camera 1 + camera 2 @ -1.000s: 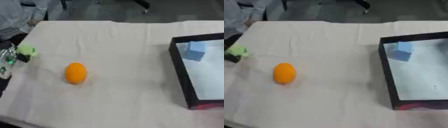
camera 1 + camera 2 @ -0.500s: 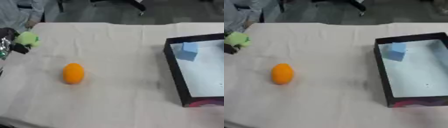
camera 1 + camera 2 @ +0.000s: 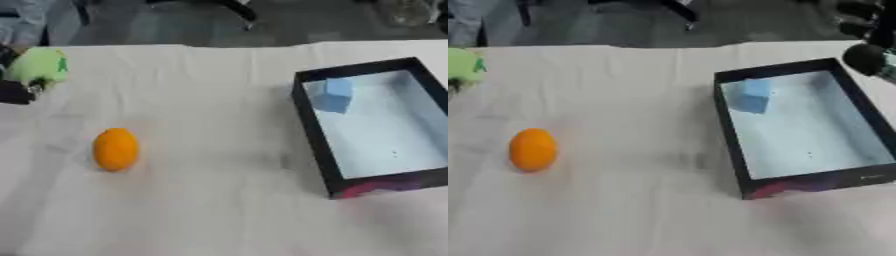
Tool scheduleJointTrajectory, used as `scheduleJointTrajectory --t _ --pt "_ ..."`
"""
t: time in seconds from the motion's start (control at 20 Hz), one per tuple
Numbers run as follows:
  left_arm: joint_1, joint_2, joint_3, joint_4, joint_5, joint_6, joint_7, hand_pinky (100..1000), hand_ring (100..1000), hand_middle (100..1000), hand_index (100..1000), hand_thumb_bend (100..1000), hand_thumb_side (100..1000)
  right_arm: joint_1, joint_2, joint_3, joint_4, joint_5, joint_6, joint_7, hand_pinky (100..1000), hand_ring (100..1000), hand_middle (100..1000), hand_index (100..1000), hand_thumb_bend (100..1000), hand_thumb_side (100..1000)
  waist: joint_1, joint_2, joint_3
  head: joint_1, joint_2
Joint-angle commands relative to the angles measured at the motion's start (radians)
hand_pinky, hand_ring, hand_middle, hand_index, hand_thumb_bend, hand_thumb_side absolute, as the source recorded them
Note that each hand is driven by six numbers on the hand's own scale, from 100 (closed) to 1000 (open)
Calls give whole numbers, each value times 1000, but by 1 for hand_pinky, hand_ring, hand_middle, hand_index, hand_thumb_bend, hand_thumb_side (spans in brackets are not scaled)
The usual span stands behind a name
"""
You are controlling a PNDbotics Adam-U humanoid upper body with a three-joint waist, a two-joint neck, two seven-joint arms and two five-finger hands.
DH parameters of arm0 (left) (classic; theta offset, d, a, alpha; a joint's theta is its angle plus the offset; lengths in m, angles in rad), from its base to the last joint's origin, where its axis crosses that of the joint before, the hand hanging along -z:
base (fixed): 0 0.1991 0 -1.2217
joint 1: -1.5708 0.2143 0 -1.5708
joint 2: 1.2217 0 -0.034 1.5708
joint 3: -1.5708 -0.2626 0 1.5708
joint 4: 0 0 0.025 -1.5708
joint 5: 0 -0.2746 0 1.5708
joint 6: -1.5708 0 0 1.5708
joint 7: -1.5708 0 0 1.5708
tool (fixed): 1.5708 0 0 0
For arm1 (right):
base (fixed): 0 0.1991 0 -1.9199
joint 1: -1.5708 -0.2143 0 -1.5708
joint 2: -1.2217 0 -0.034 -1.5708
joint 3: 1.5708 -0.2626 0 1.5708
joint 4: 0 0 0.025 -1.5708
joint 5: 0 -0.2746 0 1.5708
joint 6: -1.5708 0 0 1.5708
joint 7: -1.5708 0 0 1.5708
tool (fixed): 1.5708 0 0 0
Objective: Pick up the objects with one hand, pass them to the other hand, and then place them into the box on the other side of the table.
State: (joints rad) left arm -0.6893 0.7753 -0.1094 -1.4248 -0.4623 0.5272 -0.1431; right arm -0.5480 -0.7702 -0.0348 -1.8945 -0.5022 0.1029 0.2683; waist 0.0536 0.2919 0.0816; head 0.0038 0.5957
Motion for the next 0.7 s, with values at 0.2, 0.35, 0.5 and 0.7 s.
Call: scheduleJointTrajectory --t 0.2,0.35,0.5,0.7 --pt "14 -16 1 -144 64 -5 69 811 538 521 409 100 100 -72 -30 22 5 -1 19 39 991 1000 1000 983 591 303 -11 -49 1 -20 1" --pt "46 -44 -2 -215 78 -24 105 814 532 518 408 100 105 -110 -22 51 30 27 29 87 996 1000 1000 991 599 312 -11 -51 -1 -24 6" --pt "71 -69 -7 -271 92 -33 133 815 525 513 405 100 111 -138 -5 77 48 58 33 132 1000 1000 1000 1000 608 318 -10 -52 -1 -32 11" --pt "84 -99 -18 -329 98 -52 181 814 516 508 403 100 124 -180 29 106 64 90 41 180 1000 1000 1000 1000 622 320 -8 -55 -1 -39 12"
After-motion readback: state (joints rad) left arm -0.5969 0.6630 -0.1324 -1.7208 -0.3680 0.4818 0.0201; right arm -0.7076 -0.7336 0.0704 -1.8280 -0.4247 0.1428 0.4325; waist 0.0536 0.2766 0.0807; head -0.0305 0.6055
